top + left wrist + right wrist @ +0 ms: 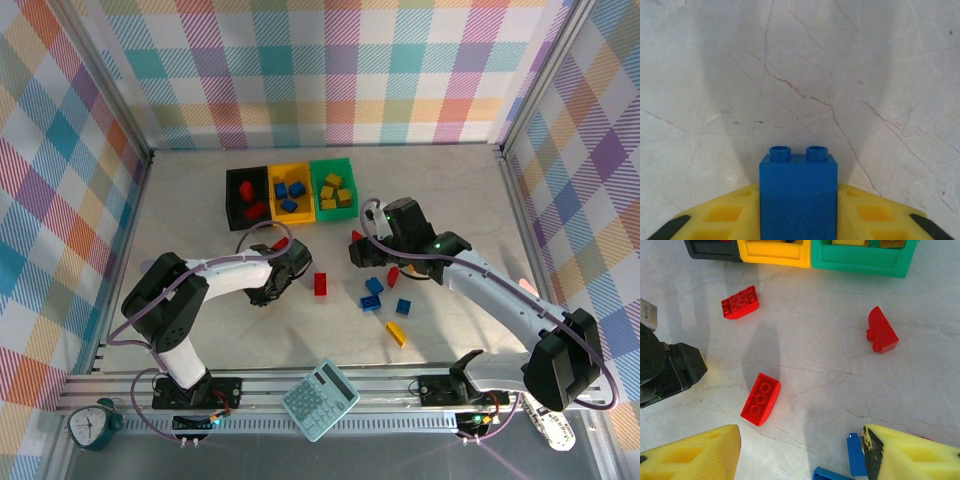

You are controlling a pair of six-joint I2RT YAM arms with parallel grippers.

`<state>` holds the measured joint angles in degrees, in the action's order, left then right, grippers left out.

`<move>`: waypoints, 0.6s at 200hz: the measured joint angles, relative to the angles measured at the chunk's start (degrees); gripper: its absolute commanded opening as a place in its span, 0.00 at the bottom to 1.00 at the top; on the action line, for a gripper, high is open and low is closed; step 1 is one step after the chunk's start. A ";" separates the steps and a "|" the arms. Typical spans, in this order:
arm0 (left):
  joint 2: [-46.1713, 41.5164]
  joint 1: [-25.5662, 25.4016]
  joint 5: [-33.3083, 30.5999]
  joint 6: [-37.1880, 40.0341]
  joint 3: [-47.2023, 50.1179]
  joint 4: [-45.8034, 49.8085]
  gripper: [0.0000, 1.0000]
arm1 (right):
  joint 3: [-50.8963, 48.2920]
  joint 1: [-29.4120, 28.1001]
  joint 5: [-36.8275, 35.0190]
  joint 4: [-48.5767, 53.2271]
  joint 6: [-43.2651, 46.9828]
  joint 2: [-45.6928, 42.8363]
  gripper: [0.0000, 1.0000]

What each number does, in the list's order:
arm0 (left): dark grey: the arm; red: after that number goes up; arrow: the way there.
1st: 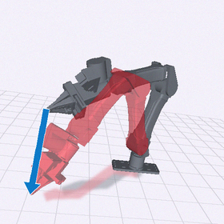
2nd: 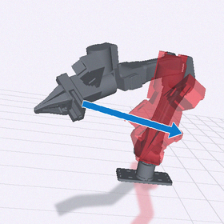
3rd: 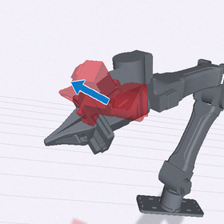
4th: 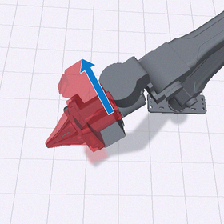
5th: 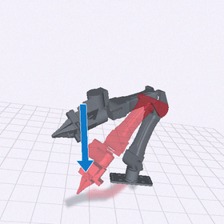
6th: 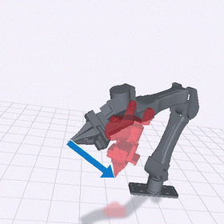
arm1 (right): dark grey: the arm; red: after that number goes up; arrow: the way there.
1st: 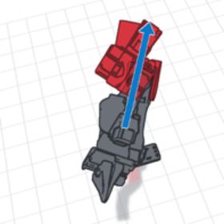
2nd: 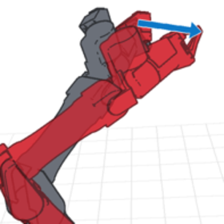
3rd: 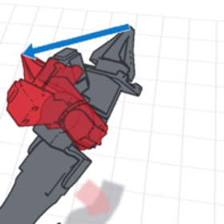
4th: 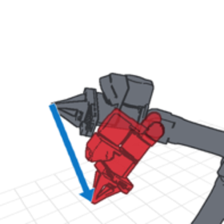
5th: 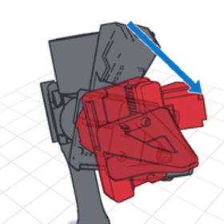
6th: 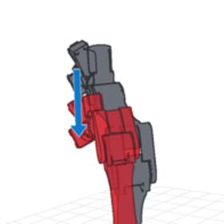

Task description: Sort the legos into containers by color

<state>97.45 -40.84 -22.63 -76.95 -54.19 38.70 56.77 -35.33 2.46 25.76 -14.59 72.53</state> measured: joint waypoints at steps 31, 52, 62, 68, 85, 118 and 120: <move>0.59 -0.02 -0.42 1.60 -1.05 0.22 0.22 | 0.00 0.00 -0.02 0.00 0.00 -0.02 0.66; 1.05 -0.02 -1.36 3.82 -3.74 1.16 0.22 | 0.00 0.00 -0.35 0.02 0.00 -0.11 0.65; 1.03 -0.02 -2.40 5.07 -5.75 2.32 0.22 | 0.00 0.00 -0.63 0.13 0.00 -0.17 0.65; 1.01 -0.02 -3.21 6.08 -7.08 3.02 0.23 | 0.00 0.00 -0.94 0.31 -0.04 -0.17 0.65; 0.72 -0.02 -5.57 9.46 -10.95 4.85 0.24 | -0.24 0.00 -1.99 0.92 -0.57 -0.33 0.65; 0.46 0.28 -9.03 18.40 -20.11 7.34 0.23 | -3.28 0.00 -3.45 1.46 -2.21 -2.14 0.65; 0.46 0.42 -9.09 19.12 -20.65 7.43 0.23 | -3.50 0.00 -3.52 1.49 -2.25 -2.29 0.65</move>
<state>97.91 -40.42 -31.73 -57.82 -74.85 46.13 53.28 -35.33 -1.06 27.24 -16.84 70.24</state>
